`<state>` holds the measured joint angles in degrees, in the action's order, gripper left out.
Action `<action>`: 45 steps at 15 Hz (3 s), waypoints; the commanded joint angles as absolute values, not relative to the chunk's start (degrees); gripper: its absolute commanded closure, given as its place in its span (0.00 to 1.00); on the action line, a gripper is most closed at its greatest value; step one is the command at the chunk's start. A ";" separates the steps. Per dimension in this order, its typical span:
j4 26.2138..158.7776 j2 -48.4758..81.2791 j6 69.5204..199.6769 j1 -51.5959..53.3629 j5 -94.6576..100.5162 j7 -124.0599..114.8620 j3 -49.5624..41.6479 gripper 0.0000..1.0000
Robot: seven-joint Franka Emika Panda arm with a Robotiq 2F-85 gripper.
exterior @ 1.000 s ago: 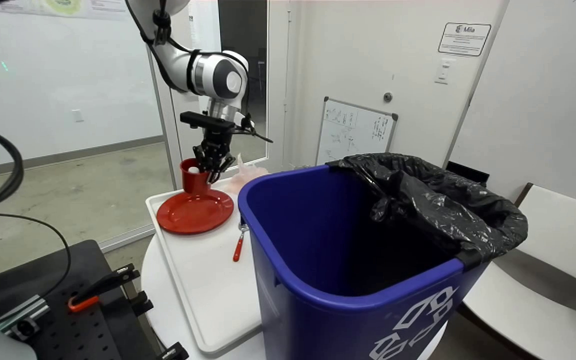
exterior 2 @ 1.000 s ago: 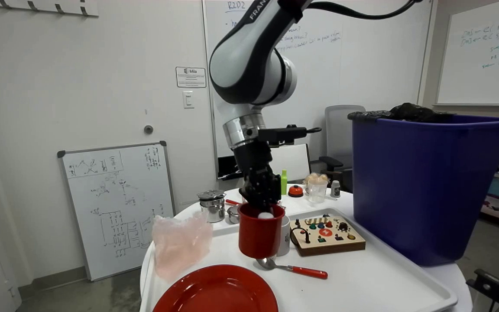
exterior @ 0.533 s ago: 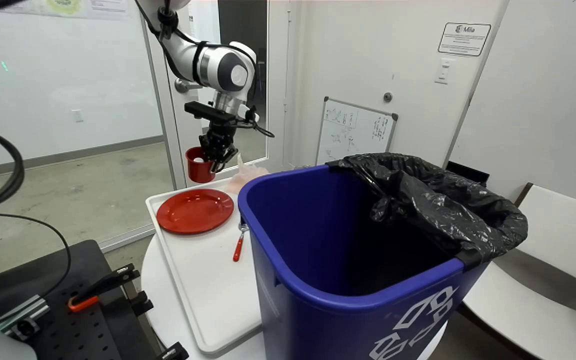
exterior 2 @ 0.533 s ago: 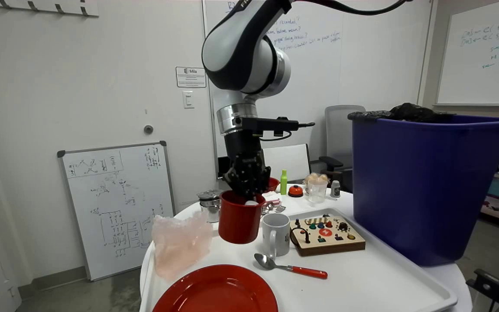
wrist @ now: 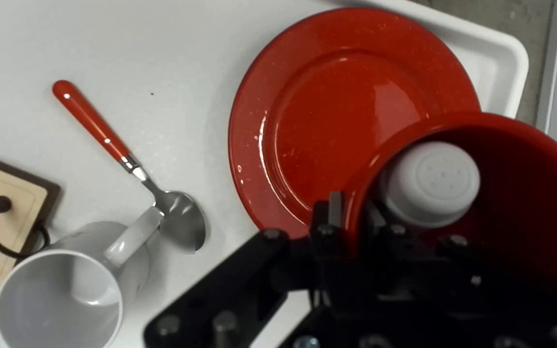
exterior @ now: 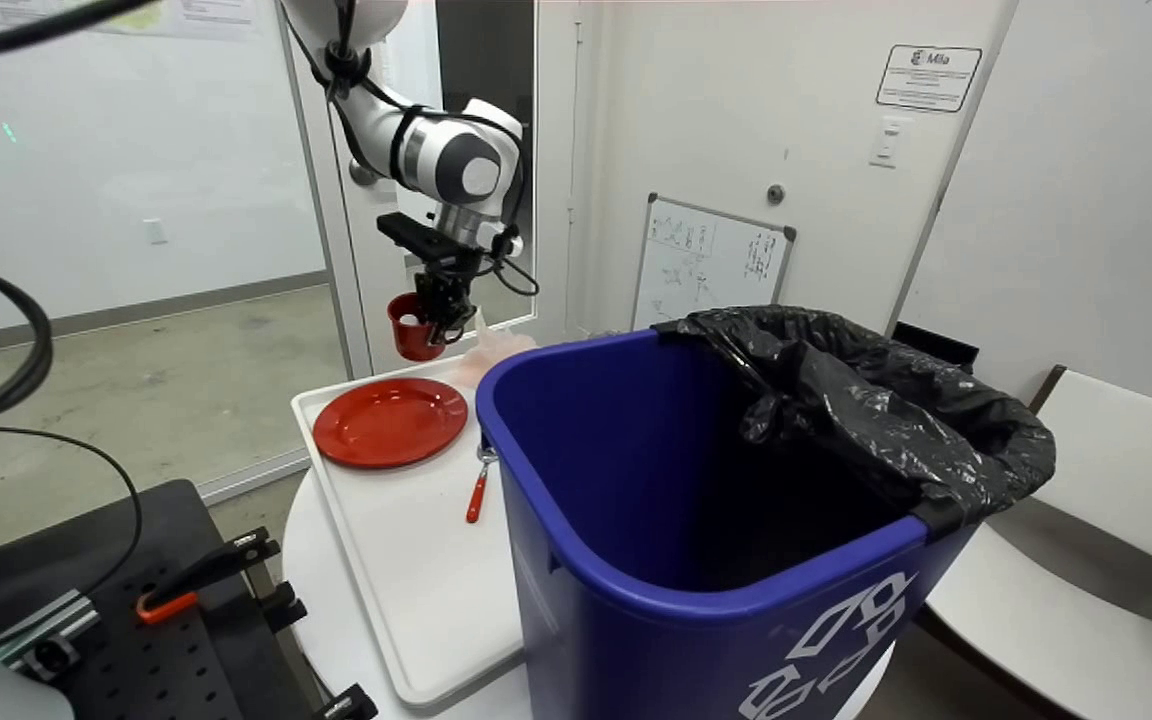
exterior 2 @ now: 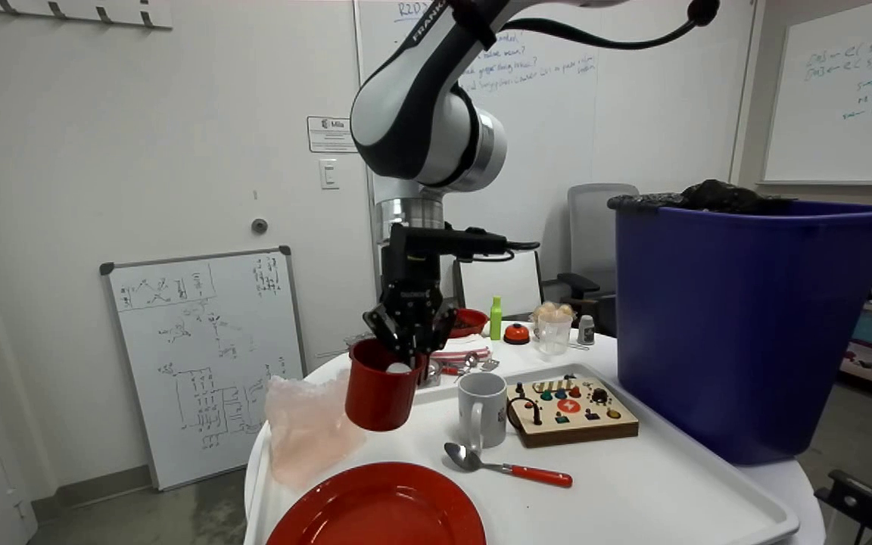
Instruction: Move the mug forward
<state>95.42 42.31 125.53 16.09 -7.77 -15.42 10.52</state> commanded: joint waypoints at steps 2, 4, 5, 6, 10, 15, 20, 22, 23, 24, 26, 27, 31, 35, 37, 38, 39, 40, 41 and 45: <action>87.61 50.21 130.02 18.02 -11.50 -25.88 8.36 0.98; 86.32 51.45 132.70 17.34 -13.57 -28.55 8.25 0.98; 85.98 51.71 133.95 17.20 -14.57 -30.05 8.10 0.98; 85.74 51.94 135.24 17.33 -15.39 -31.89 7.64 0.98; 87.25 51.28 136.65 17.37 -15.11 -34.06 6.88 0.91; 85.55 52.60 136.39 18.38 -16.37 -41.21 5.58 0.98; 85.22 54.88 139.59 17.30 -19.56 -52.44 4.61 0.98; 84.97 55.96 140.46 16.97 -20.20 -57.09 4.07 0.98; 85.03 56.25 141.10 16.91 -20.55 -59.46 3.87 0.98; 85.06 56.51 141.73 16.84 -20.86 -61.94 3.70 0.98; 84.86 57.02 143.01 16.66 -21.12 -66.20 3.60 0.98; 84.57 57.38 143.54 16.53 -21.26 -68.06 3.69 0.98; 83.55 58.19 146.85 15.68 -22.52 -72.95 4.98 0.98; 84.70 57.65 151.39 15.71 -22.75 -78.04 4.46 0.98; 85.51 57.40 153.51 15.40 -22.74 -80.35 4.31 0.98; 85.89 57.28 154.38 15.26 -22.67 -81.34 4.21 0.98; 86.12 57.27 155.09 15.05 -22.64 -82.21 4.26 0.98; 86.22 57.36 155.48 14.91 -22.49 -82.86 4.27 0.98; 86.24 57.54 155.55 14.87 -22.26 -83.51 4.20 0.98; 85.17 59.68 155.01 14.32 -22.32 -84.34 5.46 0.98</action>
<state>86.32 57.82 153.89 14.68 -21.39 -83.42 4.24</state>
